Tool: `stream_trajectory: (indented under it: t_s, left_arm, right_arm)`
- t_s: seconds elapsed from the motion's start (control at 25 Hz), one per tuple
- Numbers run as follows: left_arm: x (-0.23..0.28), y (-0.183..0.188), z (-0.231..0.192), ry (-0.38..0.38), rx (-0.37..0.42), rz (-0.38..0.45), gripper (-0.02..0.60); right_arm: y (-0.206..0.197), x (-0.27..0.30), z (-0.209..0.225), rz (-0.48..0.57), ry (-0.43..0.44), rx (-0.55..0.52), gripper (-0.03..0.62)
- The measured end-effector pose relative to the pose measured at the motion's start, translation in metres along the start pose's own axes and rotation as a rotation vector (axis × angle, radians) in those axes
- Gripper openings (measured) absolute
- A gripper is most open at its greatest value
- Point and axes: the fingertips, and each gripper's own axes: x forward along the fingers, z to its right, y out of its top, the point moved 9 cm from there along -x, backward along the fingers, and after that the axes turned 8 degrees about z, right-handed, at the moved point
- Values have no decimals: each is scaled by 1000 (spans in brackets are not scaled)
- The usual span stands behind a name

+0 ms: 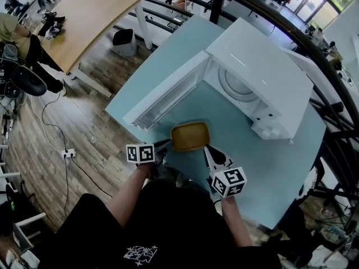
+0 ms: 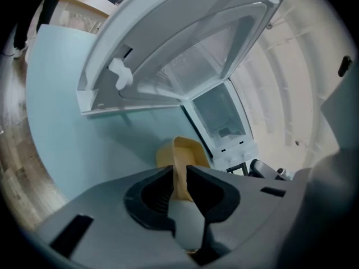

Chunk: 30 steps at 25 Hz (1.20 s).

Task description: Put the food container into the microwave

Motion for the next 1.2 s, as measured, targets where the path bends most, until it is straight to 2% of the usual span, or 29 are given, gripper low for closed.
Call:
stream_trajectory:
  t_s: [0.28,0.6,0.84,1.2]
  left_arm:
    - [4,1,-6,-2,-32,-12,57]
    - [7,2,-7,4,-39,-16,46]
    - [5,1,-6,7,-51,-14,43]
    - [6,6,1,10,-54,-8,31]
  right_arm:
    - [-6,9,-6,-27,15,12,6]
    - [-20,28,-25,-108,64,-34,6]
    - [-19,28,-29,-111,75,-39,6]
    - [-19,19,-22,-94,48,-21,6]
